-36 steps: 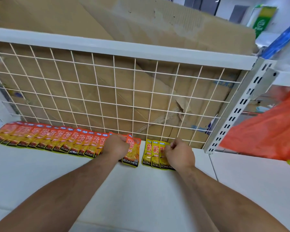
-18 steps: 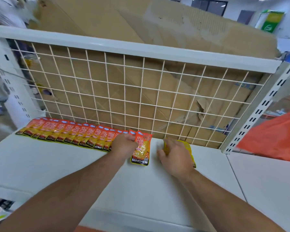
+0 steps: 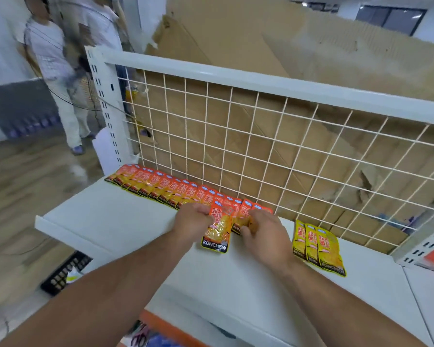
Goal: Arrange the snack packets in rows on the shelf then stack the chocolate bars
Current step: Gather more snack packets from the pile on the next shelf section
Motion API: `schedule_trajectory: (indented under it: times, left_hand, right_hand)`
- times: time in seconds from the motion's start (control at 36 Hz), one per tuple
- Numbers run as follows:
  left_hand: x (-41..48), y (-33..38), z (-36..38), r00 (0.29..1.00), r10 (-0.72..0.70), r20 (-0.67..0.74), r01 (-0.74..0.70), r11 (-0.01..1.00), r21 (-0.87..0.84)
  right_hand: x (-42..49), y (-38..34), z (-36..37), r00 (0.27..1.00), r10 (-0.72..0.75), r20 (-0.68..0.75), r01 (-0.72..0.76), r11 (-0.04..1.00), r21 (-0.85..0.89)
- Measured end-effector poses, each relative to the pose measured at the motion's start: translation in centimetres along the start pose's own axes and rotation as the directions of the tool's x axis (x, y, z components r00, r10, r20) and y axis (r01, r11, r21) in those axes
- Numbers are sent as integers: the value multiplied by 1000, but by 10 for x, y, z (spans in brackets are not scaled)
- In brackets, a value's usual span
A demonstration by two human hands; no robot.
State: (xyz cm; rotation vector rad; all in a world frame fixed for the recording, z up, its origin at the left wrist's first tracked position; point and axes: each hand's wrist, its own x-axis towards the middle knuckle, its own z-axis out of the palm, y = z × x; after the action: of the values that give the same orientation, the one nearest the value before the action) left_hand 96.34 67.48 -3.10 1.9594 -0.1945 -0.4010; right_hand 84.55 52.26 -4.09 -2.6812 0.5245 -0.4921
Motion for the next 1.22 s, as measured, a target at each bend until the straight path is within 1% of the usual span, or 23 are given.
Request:
schedule_trajectory:
  times: [0.14,0.31,0.42,0.53,0.58,0.67,0.86,0.94,1.06,1.17,1.22]
  left_hand:
    - [22,-15,-42,1000,-11,-10,11,1000,-15]
    - [63,-39,-106,1000,6,-5,-6,1000,-8]
    - [96,-54,-161,1000,21,8,-21,1000,16]
    - [130,-67,-210,999,46,9,-46,999,18]
    - [143,-77,-231,999,41,7,-41,999,24]
    - [162,-87,-255,998,40,43,-42,998,42]
    - [204,-103,-286,997,-45,58,45,999,-2]
    - [216,-107,-292,998,-53,44,53,998,-19]
    - [230,-111,-293,996,-56,69,59,997,-39]
    - [240,-108,-291,996,-36,81,35,999,15]
    - [243,-106,-290,996,-20,83,13,996,86]
  right_hand:
    - [23,-33,18,1000,-2,2,3,1000,-23]
    - [52,-97,54,1000,-5,-17,4,1000,-16]
    - [71,-149,85,998,54,-39,-54,999,4]
    - [86,-193,116,997,59,-57,-57,998,28]
    - [90,-211,128,993,101,-55,-99,994,38]
    - [93,-233,139,988,145,-53,-143,989,40]
    - [102,-258,151,978,199,-56,-198,980,25]
    - [106,-261,152,974,221,-53,-221,975,7]
    - [113,-262,154,967,246,-68,-247,969,-12]
    - [120,-265,158,960,269,-72,-271,962,-17]
    - [121,-267,161,961,270,-62,-271,962,-15]
